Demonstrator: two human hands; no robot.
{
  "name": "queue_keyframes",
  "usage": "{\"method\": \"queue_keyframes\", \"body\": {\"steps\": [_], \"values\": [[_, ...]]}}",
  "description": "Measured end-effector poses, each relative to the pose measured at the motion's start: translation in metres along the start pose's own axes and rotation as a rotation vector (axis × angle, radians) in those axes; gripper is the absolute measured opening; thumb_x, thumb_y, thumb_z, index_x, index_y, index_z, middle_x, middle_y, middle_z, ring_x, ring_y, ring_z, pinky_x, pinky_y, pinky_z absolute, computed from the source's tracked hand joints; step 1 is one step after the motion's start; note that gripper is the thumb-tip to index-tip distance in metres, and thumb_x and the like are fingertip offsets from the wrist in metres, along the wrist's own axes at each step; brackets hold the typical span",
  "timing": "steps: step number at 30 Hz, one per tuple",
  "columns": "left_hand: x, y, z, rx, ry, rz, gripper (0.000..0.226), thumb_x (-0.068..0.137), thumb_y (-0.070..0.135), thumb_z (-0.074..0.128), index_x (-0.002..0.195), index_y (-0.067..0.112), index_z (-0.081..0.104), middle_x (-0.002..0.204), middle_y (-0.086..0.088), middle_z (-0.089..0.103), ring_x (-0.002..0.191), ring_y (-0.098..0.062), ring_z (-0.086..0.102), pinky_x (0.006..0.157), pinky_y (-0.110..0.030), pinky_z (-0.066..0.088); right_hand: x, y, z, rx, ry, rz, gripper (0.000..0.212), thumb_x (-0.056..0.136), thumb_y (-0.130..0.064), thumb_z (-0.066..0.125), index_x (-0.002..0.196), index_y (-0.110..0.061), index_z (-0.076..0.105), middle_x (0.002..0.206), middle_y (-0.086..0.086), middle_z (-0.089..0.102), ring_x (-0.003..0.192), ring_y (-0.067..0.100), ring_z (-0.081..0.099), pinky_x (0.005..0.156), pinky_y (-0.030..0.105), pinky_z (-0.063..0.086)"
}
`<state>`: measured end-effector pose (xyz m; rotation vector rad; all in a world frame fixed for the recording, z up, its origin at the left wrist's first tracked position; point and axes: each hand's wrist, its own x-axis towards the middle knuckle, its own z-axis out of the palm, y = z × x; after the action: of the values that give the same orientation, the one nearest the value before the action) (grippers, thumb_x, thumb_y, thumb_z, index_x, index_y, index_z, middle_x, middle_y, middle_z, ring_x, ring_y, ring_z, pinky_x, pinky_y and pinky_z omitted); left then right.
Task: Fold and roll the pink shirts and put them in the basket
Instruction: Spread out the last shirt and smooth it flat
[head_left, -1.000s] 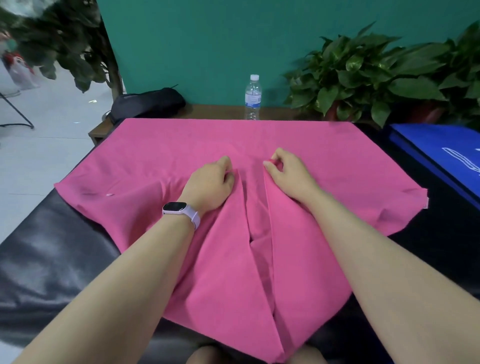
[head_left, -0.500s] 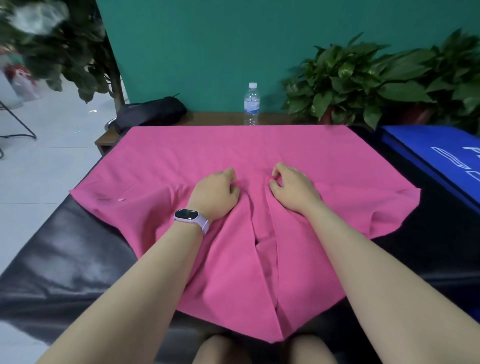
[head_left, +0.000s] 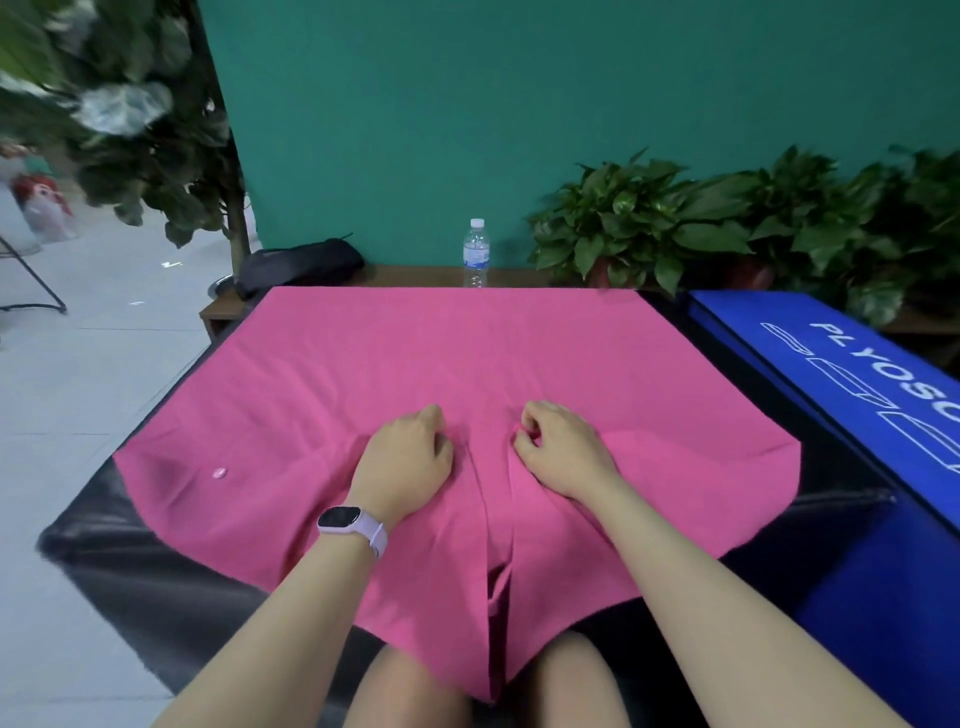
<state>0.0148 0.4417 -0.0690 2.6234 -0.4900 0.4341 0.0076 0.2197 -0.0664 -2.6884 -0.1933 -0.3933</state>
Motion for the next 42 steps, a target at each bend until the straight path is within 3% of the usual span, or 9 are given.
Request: {"method": "queue_keyframes", "body": {"steps": [6,11,13,17,23,29,32,35,42], "values": [[-0.001,0.007,-0.005,0.105,-0.116,0.019,0.01,0.095,0.017,0.044,0.099,0.009,0.048,0.093,-0.015,0.065,0.086,-0.04,0.058,0.07,-0.043,0.042,-0.01,-0.01,-0.006,-0.008,-0.011,-0.008,0.012,0.089,-0.023,0.053,0.08,-0.019,0.046,0.08,-0.002,0.056,0.079,0.028,0.051,0.065,0.035,0.032],[0.026,0.003,-0.021,0.048,-0.413,-0.036,0.011,0.1,0.019,0.042,0.092,0.014,0.047,0.101,-0.015,0.063,0.098,-0.037,0.059,0.074,-0.036,0.039,-0.011,-0.006,-0.001,-0.025,0.058,0.063,0.012,0.091,-0.032,0.051,0.097,-0.022,0.049,0.087,-0.004,0.052,0.082,0.023,0.047,0.071,0.033,0.034],[0.045,-0.002,-0.032,0.011,-0.342,-0.051,0.011,0.101,0.019,0.041,0.093,0.015,0.046,0.099,-0.014,0.062,0.096,-0.037,0.059,0.077,-0.038,0.043,-0.009,-0.005,0.001,-0.081,0.045,0.084,0.014,0.091,-0.033,0.049,0.092,-0.02,0.047,0.085,-0.002,0.049,0.087,0.026,0.049,0.074,0.035,0.033],[0.084,-0.013,-0.038,0.244,-0.171,-0.051,0.016,0.102,0.027,0.037,0.104,0.015,0.047,0.097,-0.012,0.061,0.083,-0.036,0.055,0.07,-0.04,0.04,-0.008,-0.005,0.004,-0.115,0.027,0.081,0.014,0.092,-0.031,0.045,0.086,-0.018,0.047,0.086,-0.001,0.051,0.089,0.026,0.05,0.079,0.039,0.036],[0.149,-0.02,-0.028,0.323,-0.117,-0.061,0.018,0.104,0.027,0.034,0.106,0.015,0.047,0.096,-0.015,0.064,0.078,-0.036,0.057,0.066,-0.04,0.04,-0.005,-0.004,0.003,-0.117,0.03,0.054,0.007,0.093,-0.026,0.046,0.088,-0.023,0.042,0.099,0.005,0.062,0.097,0.029,0.053,0.085,0.04,0.039],[0.154,-0.033,0.018,0.295,-0.154,-0.12,0.013,0.099,0.014,0.038,0.108,0.014,0.046,0.095,-0.016,0.066,0.075,-0.036,0.057,0.063,-0.039,0.036,-0.007,-0.006,0.003,-0.152,0.062,0.006,0.005,0.097,-0.024,0.045,0.093,-0.02,0.044,0.095,0.003,0.061,0.091,0.03,0.058,0.076,0.039,0.036],[0.142,-0.052,0.04,0.26,-0.033,-0.066,0.007,0.098,0.017,0.041,0.101,0.012,0.044,0.087,-0.016,0.066,0.076,-0.041,0.061,0.06,-0.04,0.034,0.006,-0.004,-0.008,-0.371,-0.106,-0.034,0.014,0.098,-0.023,0.043,0.11,-0.017,0.049,0.105,0.011,0.066,0.095,0.038,0.065,0.068,0.041,0.035],[0.149,-0.061,0.046,0.208,0.018,-0.041,0.012,0.1,0.024,0.041,0.098,0.014,0.047,0.086,-0.016,0.066,0.078,-0.041,0.062,0.061,-0.039,0.035,0.041,0.0,-0.037,-0.242,-0.239,-0.071,0.007,0.101,-0.028,0.043,0.106,-0.024,0.046,0.098,0.01,0.065,0.097,0.039,0.063,0.071,0.042,0.041],[0.153,-0.058,0.05,0.202,0.081,-0.054,0.009,0.097,0.02,0.04,0.093,0.013,0.044,0.072,-0.011,0.056,0.068,-0.04,0.057,0.058,-0.039,0.037,0.149,0.005,-0.012,-0.116,0.127,-0.089,0.014,0.105,-0.03,0.042,0.107,-0.018,0.05,0.087,0.012,0.066,0.083,0.039,0.062,0.065,0.044,0.044]]}}
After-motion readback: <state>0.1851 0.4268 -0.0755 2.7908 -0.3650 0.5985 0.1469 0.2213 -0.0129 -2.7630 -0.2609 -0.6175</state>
